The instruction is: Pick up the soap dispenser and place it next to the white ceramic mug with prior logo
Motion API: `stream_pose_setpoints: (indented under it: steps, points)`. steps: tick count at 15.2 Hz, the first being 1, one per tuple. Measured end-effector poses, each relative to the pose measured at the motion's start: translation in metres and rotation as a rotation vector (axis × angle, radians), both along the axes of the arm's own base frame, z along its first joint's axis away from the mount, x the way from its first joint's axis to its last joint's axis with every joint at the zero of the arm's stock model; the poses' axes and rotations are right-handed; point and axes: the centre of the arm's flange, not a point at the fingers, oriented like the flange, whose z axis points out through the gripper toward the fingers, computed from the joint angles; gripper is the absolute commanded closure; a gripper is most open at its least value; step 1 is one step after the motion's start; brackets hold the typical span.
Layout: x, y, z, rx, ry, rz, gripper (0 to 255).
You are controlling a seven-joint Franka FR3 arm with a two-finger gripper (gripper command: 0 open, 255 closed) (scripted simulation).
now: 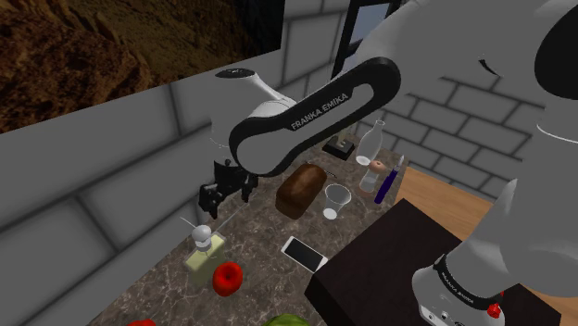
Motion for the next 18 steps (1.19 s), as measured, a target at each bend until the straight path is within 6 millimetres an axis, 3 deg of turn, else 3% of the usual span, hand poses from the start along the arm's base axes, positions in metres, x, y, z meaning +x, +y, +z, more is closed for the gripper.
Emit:
stream_pose_setpoints:
  steps: [7, 14, 18]
  points:
    - [0.030, 0.070, -0.047, 0.011, 0.025, -0.003, 0]
    - [0.030, 0.080, -0.085, 0.011, 0.027, -0.004, 0]
    - [0.029, 0.079, -0.092, 0.011, 0.027, -0.004, 0]
